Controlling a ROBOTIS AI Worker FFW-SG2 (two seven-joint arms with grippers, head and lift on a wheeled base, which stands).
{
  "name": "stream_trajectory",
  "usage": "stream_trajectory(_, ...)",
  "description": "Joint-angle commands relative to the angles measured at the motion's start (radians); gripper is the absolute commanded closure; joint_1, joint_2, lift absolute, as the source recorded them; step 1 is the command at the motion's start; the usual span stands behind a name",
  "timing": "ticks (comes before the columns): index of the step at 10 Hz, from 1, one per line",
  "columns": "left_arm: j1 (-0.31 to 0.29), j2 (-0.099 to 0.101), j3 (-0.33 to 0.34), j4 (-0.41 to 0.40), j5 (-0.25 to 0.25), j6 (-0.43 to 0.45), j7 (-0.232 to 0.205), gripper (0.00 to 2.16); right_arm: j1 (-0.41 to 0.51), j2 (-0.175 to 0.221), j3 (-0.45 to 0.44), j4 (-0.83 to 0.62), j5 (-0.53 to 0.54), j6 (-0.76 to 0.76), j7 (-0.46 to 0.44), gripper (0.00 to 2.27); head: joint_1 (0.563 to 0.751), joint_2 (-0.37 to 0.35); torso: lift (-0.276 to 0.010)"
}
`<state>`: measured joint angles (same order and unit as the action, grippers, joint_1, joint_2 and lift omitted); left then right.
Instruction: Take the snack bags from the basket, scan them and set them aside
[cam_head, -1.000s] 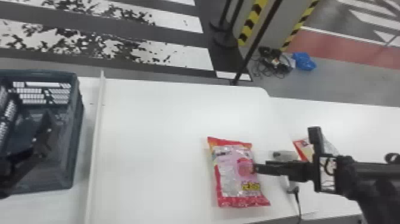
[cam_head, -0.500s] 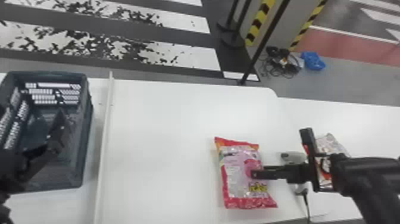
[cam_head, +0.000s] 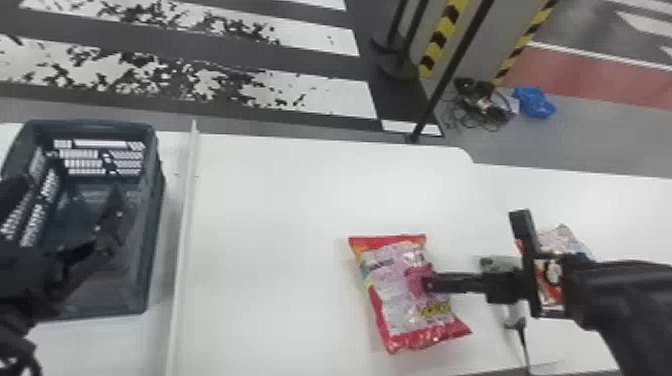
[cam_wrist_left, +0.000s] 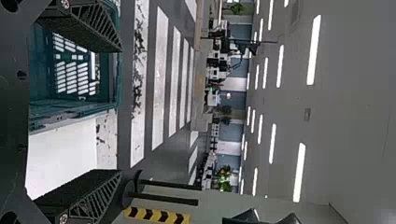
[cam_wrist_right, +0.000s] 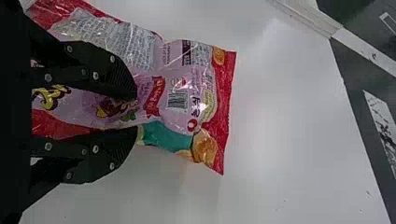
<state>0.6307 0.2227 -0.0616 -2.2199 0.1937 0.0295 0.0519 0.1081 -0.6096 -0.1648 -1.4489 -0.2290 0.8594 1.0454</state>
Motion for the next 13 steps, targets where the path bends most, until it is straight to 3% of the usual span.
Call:
stream_trajectory(1, 0.001, 0.001, 0.000, 0.005, 0.003, -0.003, 0.000, 0.07, 0.027, 0.004, -0.053, -0.047, -0.041, 0.014, -0.002, 2.24, 0.695, -0.258, -0.075)
stream_trajectory(3, 0.001, 0.004, 0.000, 0.005, 0.003, -0.006, 0.000, 0.07, 0.074, 0.008, -0.139, -0.157, -0.101, 0.073, -0.042, 2.24, 0.695, -0.259, -0.075)
stream_trajectory(6, 0.001, 0.004, -0.001, 0.005, 0.000, -0.003, -0.001, 0.07, 0.051, 0.004, -0.278, -0.197, -0.204, 0.116, -0.148, 2.24, 0.695, -0.276, -0.075)
stream_trajectory(8, -0.003, 0.004, -0.006, 0.013, 0.000, -0.003, -0.001, 0.07, 0.012, 0.013, -0.380, -0.140, -0.280, 0.048, -0.341, 2.24, 0.695, -0.328, -0.075)
stream_trajectory(10, -0.009, 0.001, -0.015, 0.028, -0.003, -0.003, -0.001, 0.07, -0.022, 0.085, -0.493, -0.079, -0.375, -0.053, -0.610, 2.24, 0.695, -0.350, -0.075)
stream_trajectory(11, -0.009, 0.000, -0.017, 0.029, -0.005, -0.003, -0.001, 0.07, -0.025, 0.097, -0.512, -0.036, -0.432, -0.130, -0.720, 2.24, 0.695, -0.350, -0.075)
stream_trajectory(13, -0.008, 0.000, -0.023, 0.032, -0.008, -0.003, 0.002, 0.07, -0.084, 0.085, -0.513, 0.140, -0.441, -0.296, -0.775, 2.24, 0.695, -0.350, -0.075)
